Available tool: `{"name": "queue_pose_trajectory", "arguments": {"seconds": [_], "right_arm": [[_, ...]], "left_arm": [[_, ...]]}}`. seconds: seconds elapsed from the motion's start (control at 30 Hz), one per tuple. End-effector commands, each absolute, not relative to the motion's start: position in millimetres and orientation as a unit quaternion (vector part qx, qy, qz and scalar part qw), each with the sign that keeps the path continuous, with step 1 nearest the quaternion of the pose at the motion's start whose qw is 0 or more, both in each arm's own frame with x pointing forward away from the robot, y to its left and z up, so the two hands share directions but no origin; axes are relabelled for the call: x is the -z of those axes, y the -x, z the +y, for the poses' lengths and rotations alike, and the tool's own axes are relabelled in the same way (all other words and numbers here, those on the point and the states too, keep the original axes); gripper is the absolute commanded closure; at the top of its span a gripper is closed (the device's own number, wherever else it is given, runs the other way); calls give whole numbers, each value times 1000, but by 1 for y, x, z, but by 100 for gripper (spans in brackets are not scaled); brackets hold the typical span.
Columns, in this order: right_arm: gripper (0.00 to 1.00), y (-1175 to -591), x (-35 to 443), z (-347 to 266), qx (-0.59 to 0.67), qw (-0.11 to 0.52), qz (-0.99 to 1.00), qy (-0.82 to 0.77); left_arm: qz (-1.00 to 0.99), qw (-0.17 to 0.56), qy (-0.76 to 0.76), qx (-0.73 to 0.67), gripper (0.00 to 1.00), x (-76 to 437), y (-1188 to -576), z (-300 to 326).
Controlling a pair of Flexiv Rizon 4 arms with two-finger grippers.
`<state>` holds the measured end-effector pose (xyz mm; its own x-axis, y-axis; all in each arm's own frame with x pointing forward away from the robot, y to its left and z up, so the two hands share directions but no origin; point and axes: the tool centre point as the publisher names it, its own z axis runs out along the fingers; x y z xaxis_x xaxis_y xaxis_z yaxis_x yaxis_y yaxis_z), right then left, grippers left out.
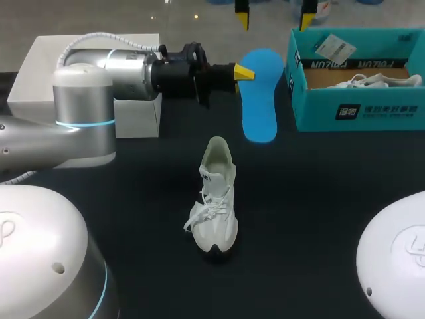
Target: Take the shoe out of the shoebox, open the shoe tongue, remove and reinsert the insole, then place the shoe into the shoebox
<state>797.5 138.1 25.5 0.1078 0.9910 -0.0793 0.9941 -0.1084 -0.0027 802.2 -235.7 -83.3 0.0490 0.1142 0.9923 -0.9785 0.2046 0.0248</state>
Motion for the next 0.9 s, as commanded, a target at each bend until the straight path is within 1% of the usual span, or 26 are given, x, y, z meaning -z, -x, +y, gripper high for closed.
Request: {"name": "queue_pose_trajectory", "arguments": {"seconds": [0.03, 0.2, 0.5, 0.73, 0.9], "right_arm": [[0, -800, -26, 143, 119, 105, 657, -737], [0, -801, -21, 145, 110, 94, 660, -737], [0, -802, -25, 147, 99, 97, 658, -740], [0, -799, -28, 151, 57, 82, 666, -740], [0, -801, -26, 155, 65, 86, 664, -740]], "left_arm": [[-507, 587, -425, -466, 100, 84, -802, -235], [-506, 586, -426, -468, 100, 85, -802, -233], [-501, 585, -426, -474, 100, 84, -804, -231], [-497, 585, -427, -478, 100, 85, -805, -230], [-496, 585, -426, -480, 100, 84, -806, -229]]}}
